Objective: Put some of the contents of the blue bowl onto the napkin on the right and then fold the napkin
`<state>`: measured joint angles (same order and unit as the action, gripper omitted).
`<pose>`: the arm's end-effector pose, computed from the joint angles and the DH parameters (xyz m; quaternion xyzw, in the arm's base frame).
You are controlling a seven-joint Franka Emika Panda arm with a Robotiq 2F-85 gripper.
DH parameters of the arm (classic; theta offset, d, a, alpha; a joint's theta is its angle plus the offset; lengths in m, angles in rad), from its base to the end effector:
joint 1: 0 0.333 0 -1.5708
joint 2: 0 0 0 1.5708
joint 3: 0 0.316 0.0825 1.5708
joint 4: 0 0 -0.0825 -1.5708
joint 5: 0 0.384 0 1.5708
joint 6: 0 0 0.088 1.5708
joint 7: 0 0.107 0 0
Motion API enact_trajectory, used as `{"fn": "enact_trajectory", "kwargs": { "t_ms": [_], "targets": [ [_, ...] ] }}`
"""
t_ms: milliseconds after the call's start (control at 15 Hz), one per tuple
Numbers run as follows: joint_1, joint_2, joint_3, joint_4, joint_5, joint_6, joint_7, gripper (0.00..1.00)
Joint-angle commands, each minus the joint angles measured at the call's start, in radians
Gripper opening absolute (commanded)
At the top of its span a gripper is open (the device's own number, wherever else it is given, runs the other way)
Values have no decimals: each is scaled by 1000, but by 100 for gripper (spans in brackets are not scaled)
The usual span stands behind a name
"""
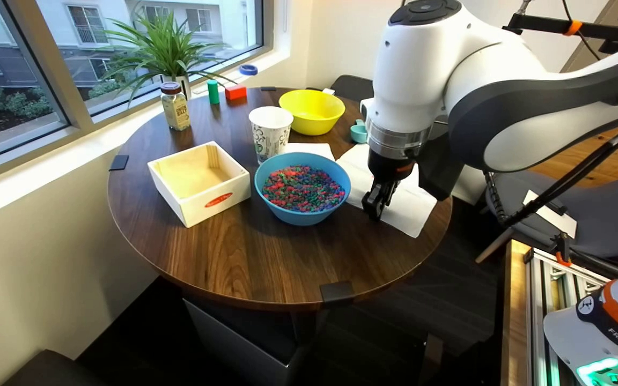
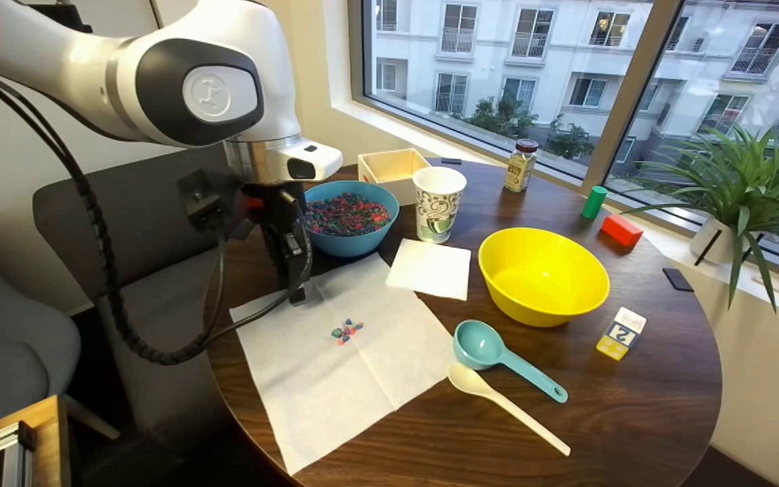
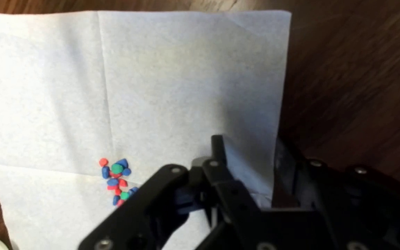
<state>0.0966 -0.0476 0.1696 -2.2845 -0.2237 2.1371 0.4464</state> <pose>0.4828 0.1219 0.3655 0.9939 -0.0253 -0.0139 0.1066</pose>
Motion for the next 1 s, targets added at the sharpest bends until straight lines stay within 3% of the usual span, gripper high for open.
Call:
{"fn": "enact_trajectory", "kwargs": {
  "t_ms": [0,133,933],
  "targets": [
    [10,17,-7,5,-2,5,24,11],
    [10,19,-8,5,-3,5,25,0],
    [28,-37,3,11,-14,-56,23,0]
  ]
}}
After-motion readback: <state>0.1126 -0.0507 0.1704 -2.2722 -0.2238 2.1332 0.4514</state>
